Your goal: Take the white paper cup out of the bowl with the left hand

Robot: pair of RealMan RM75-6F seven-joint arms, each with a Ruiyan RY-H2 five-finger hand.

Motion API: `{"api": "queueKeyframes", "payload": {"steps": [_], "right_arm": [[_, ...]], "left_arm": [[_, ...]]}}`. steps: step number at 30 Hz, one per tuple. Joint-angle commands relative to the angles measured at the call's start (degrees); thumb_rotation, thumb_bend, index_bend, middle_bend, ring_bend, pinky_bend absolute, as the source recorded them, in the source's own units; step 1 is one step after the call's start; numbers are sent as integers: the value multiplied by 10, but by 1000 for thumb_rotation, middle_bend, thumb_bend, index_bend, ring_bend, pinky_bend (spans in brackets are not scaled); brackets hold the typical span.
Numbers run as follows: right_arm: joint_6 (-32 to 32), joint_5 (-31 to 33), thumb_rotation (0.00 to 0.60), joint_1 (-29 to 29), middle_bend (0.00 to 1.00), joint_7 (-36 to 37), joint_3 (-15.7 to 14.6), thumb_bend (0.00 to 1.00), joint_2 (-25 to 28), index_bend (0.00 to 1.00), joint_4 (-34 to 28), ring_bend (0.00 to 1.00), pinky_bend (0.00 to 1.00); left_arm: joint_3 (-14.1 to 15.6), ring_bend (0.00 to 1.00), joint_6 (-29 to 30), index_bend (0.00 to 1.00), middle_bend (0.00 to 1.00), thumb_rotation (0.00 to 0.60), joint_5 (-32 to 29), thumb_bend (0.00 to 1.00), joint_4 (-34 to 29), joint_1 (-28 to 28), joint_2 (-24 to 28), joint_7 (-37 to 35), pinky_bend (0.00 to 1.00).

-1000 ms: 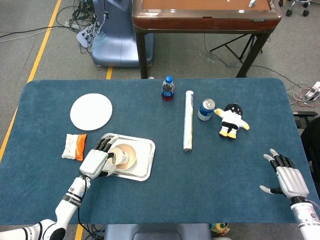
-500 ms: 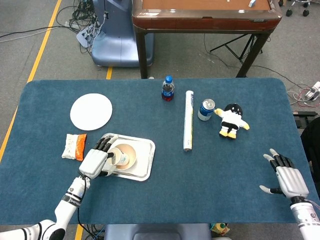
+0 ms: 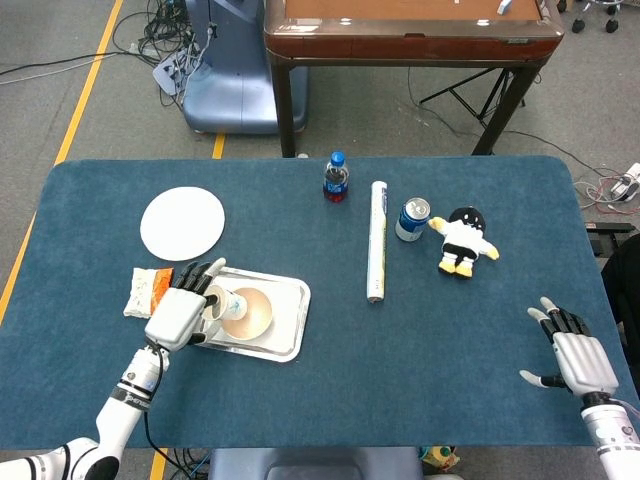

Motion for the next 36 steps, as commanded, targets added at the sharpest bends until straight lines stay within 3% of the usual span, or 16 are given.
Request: {"api": "queueKeyframes", "payload": {"steps": [1,9,18,36], "right_arm": [[-1,0,600,0,0,-1,0,201,-1,0,1,0,0],[2,2,600,1,0,-13,0,200,-4,0,-2,0,0],[17,-1,600,-3,0,-32,-1,201,-8,0,-11,0,0],[44,-38,600,-13,0,-61,-16,200,-11,0,-31,0,0]], "left_arm": [[-6,0,14,604,46,600,-7,319,-24,5,24,26,0],[-6,0,41,604,47,600,-13,319,-69,23,80,59,0],[13,0,72,604,49,600,-3,319,-66,57,115,43,0],[66,0,144,601,49,600,58,319,-31,132,104,41,0]]}}
